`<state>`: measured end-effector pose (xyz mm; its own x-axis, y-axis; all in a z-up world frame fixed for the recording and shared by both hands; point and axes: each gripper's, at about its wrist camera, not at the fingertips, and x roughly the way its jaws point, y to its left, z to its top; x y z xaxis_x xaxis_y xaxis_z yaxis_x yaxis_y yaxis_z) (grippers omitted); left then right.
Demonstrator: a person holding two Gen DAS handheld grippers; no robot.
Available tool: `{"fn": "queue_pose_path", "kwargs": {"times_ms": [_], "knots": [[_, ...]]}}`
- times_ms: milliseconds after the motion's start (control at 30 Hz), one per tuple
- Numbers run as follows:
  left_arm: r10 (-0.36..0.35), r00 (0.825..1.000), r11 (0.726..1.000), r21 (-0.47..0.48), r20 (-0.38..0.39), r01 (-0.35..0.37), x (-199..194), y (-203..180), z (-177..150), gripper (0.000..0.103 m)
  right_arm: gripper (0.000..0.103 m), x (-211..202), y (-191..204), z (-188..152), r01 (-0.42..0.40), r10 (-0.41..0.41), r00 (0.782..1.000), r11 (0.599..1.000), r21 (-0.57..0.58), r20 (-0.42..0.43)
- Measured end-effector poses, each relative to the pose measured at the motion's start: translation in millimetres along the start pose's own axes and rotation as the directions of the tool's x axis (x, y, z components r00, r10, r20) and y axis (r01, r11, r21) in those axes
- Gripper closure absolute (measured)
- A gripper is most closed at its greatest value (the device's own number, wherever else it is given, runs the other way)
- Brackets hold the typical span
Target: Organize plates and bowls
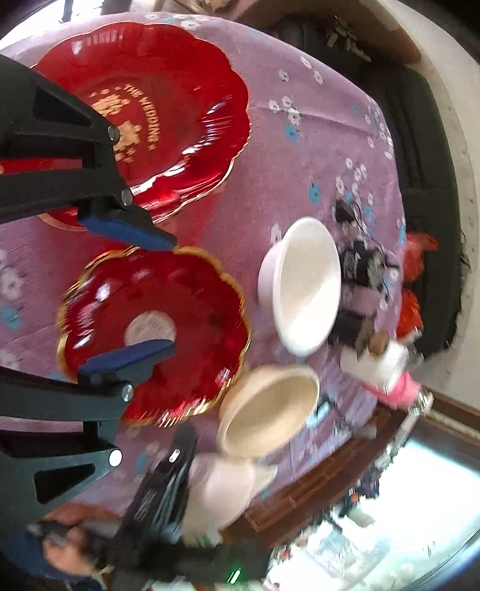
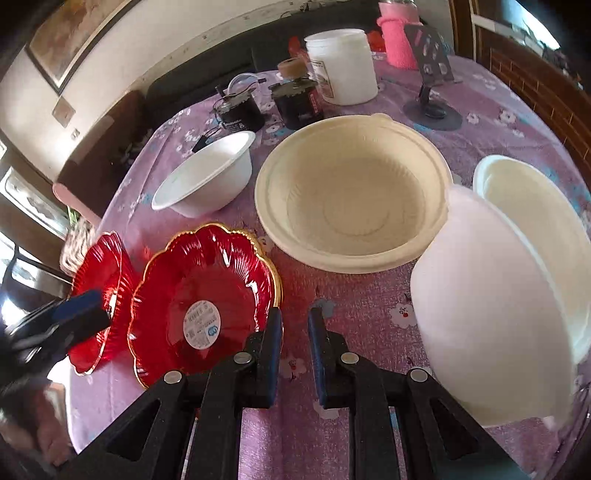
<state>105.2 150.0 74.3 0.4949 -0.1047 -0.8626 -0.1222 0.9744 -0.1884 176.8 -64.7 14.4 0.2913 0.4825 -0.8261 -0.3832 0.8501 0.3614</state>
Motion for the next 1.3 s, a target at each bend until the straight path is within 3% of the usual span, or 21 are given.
{"fn": "queue_pose_path", "kwargs": {"times_ms": [33, 167, 267, 433, 600, 967, 1167, 1300], "knots": [[-0.002, 1.000, 1.000, -0.008, -0.010, 0.002, 5, 2, 0, 0.056, 0.087, 0, 0, 0, -0.026, 0.026, 1.000, 1.000, 0.009, -0.008], [-0.034, 0.997, 0.999, -0.039, -0.062, 0.032, 25, 10, 7, 0.078, 0.087, 7, -2, 4, -0.065, 0.066, 0.997, 0.998, 0.022, -0.027], [-0.044, 0.995, 0.999, -0.037, -0.093, 0.040, 36, 10, 9, 0.085, 0.087, 8, 2, 5, -0.077, 0.077, 0.997, 0.997, 0.008, -0.025], [-0.042, 0.992, 0.999, -0.021, -0.122, 0.040, 47, 7, 11, 0.085, 0.087, 13, 7, 5, -0.069, 0.069, 0.997, 0.998, -0.007, -0.018], [-0.119, 0.984, 0.993, -0.010, -0.136, 0.118, 45, -4, 7, 0.085, 0.087, 9, 9, 1, -0.123, 0.123, 0.992, 0.992, -0.005, -0.022], [-0.085, 0.993, 0.996, -0.028, -0.079, 0.083, 20, 7, -9, 0.085, 0.087, 3, 16, -3, -0.189, 0.189, 0.982, 0.982, 0.009, -0.005], [-0.111, 0.993, 0.993, -0.052, -0.045, 0.109, 5, 21, -25, 0.085, 0.086, 1, 35, -5, -0.064, 0.064, 0.998, 0.996, -0.062, 0.000], [-0.128, 0.991, 0.991, -0.044, -0.035, 0.126, -1, 19, -31, 0.085, 0.086, 2, 41, -7, -0.084, 0.083, 0.996, 0.995, -0.060, -0.021]]}}
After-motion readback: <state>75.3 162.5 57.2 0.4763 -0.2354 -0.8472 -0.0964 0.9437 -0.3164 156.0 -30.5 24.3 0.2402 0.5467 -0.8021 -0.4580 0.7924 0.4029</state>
